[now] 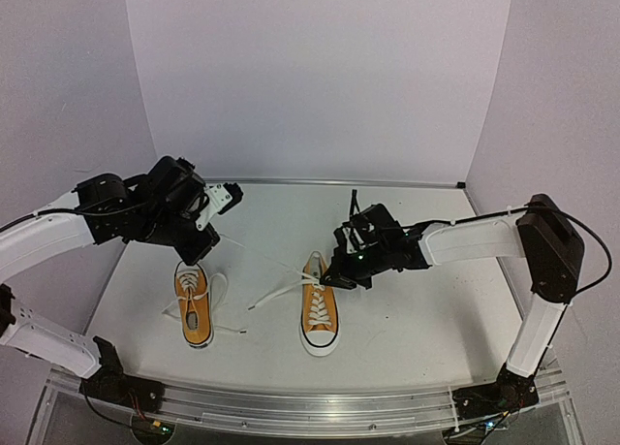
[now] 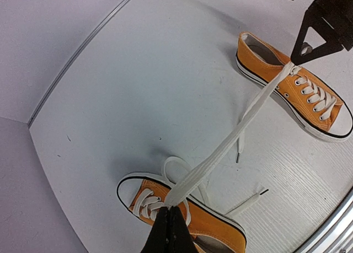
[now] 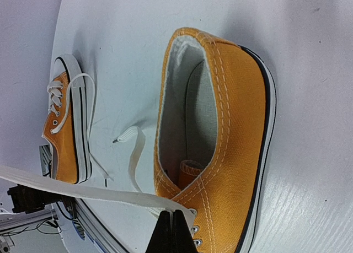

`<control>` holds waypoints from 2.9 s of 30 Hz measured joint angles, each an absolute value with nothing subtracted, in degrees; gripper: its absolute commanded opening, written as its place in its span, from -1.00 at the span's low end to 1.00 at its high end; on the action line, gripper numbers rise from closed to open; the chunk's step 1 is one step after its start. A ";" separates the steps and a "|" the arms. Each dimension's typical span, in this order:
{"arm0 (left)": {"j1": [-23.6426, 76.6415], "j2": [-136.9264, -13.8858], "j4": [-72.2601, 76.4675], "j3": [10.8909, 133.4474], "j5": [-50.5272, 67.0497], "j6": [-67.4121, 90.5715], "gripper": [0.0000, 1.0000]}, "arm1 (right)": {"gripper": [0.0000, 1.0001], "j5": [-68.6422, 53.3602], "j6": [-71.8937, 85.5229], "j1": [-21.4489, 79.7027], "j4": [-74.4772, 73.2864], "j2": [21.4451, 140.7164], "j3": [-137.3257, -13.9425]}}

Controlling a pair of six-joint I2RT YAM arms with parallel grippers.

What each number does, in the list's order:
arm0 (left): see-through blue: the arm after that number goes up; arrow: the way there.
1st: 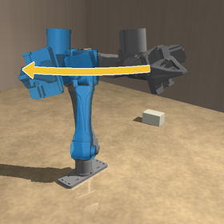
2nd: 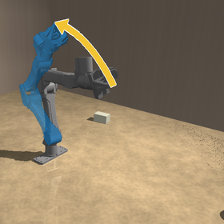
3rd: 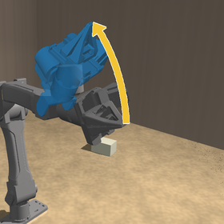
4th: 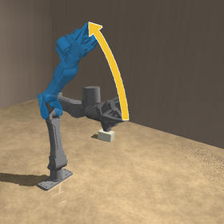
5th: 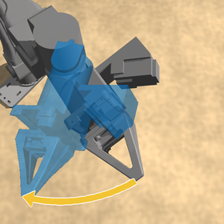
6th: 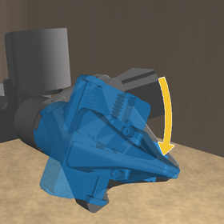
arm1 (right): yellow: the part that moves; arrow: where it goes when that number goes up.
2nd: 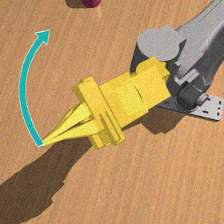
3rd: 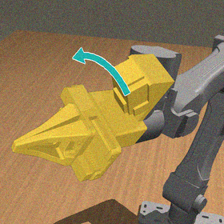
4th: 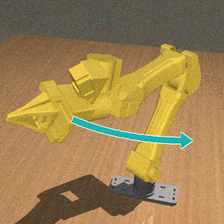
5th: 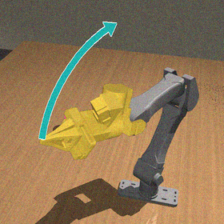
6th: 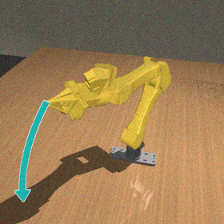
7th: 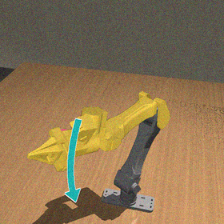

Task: Tie the shoes

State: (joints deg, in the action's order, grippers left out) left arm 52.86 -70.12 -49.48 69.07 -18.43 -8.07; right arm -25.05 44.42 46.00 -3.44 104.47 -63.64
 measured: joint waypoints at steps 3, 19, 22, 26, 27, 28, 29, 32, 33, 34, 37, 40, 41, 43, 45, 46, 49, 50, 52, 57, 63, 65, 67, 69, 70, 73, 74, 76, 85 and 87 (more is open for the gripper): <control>52.85 -67.49 -49.81 67.87 -18.53 -6.92 -1.00 | -1.00 -25.08 44.45 46.00 -3.42 104.47 -63.64; 65.49 -71.00 -40.37 64.68 7.52 -14.31 -1.00 | -1.00 -25.39 43.77 46.00 -3.46 104.47 -65.26; 68.83 -77.49 -39.47 67.97 10.62 -17.14 -1.00 | -1.00 -25.56 43.18 46.00 -3.51 104.47 -65.28; 71.81 -86.09 -37.93 72.86 14.44 -21.49 -1.00 | -1.00 -25.74 42.02 45.81 -3.53 104.47 -65.28; 72.15 -87.68 -37.61 73.65 15.29 -22.44 -1.00 | -1.00 -25.86 41.77 45.65 -3.54 104.46 -65.28; 72.51 -89.45 -37.24 74.52 16.29 -23.51 -1.00 | -1.00 -25.96 41.56 45.55 -3.55 104.45 -65.28; 72.86 -91.40 -36.99 75.37 17.24 -24.59 -1.00 | -1.00 -26.05 41.35 45.41 -3.53 104.42 -65.27; 74.01 -96.32 -37.55 78.69 18.82 -27.41 -1.00 | -1.00 -26.30 40.84 44.56 -3.70 104.07 -65.23; 74.50 -97.92 -37.40 79.88 19.10 -28.20 -1.00 | -1.00 -26.37 40.64 44.28 -3.76 103.85 -65.23; 75.00 -99.51 -37.27 81.07 19.38 -29.00 -1.00 | -1.00 -26.44 40.44 44.01 -3.82 103.63 -65.23; 77.21 -104.04 -38.53 85.08 19.20 -31.93 -1.00 | -1.00 -26.65 39.95 43.62 -3.89 103.18 -65.23; 79.34 -107.40 -39.35 88.09 18.05 -34.68 -1.00 | -1.00 -26.94 39.49 43.53 -3.96 103.15 -65.21; 79.88 -108.23 -39.51 88.84 17.71 -35.49 -1.00 | -1.00 -27.03 39.31 43.53 -3.99 103.15 -65.19; 80.72 -109.38 -39.49 89.23 16.78 -36.81 -1.00 | -1.00 -27.17 39.13 43.53 -3.97 103.15 -65.19; 80.88 -109.83 -39.31 89.23 15.46 -37.79 -0.95 | -1.00 -27.38 38.98 43.53 -3.97 103.15 -65.19; 80.85 -109.94 -38.98 89.23 14.61 -38.13 -0.92 | -1.00 -27.46 38.95 43.53 -3.96 103.15 -65.19; 80.66 -109.95 -36.87 89.17 12.31 -38.87 -0.80 | -1.00 -27.68 38.88 43.53 -3.95 103.15 -65.19; 80.66 -109.95 -35.65 89.03 11.23 -38.99 -0.77 | -1.00 -27.75 38.83 43.53 -3.95 103.15 -65.19; 80.54 -109.95 -33.44 88.58 9.55 -39.02 -0.65 | -1.00 -27.77 38.81 43.53 -3.95 103.15 -65.19; 80.19 -109.91 -29.51 87.25 6.54 -38.43 -0.20 | -1.00 -27.91 38.78 43.53 -3.95 103.15 -65.19; 78.86 -107.52 -25.92 82.92 6.21 -36.72 0.03 | -1.00 -27.92 38.76 43.53 -3.92 103.15 -65.12; 78.21 -106.25 -25.06 81.90 6.27 -35.97 0.03 | -1.00 -27.92 38.76 43.53 -3.92 103.15 -65.12; 77.49 -104.65 -23.83 80.85 6.43 -35.38 0.03 | -1.00 -27.92 38.74 43.53 -3.92 103.15 -65.10; 76.69 -102.28 -22.46 79.25 6.84 -34.21 0.02 | -1.00 -27.94 38.76 43.53 -3.92 103.15 -65.10; 76.05 -100.81 -21.04 78.02 7.21 -33.12 0.03 | -1.00 -27.98 38.76 43.53 -3.91 103.15 -65.10; 73.38 -94.32 -15.73 71.51 7.38 -29.37 0.06 | -1.00 -28.21 38.81 43.58 -3.84 103.15 -65.10; 72.25 -91.93 -13.97 69.13 7.21 -28.05 0.07 | -1.00 -28.22 38.82 43.65 -3.84 103.15 -65.10; 69.68 -87.20 -10.02 64.24 6.38 -24.61 0.10 | -1.00 -28.27 38.96 43.79 -3.82 103.15 -65.11; 60.98 -72.70 4.50 44.89 -5.38 -6.62 0.12 | -0.97 -28.63 40.23 46.41 -3.67 103.18 -66.53; 60.07 -71.86 6.38 41.84 -7.13 -2.42 0.12 | -0.93 -28.64 40.61 47.16 -3.70 103.27 -67.31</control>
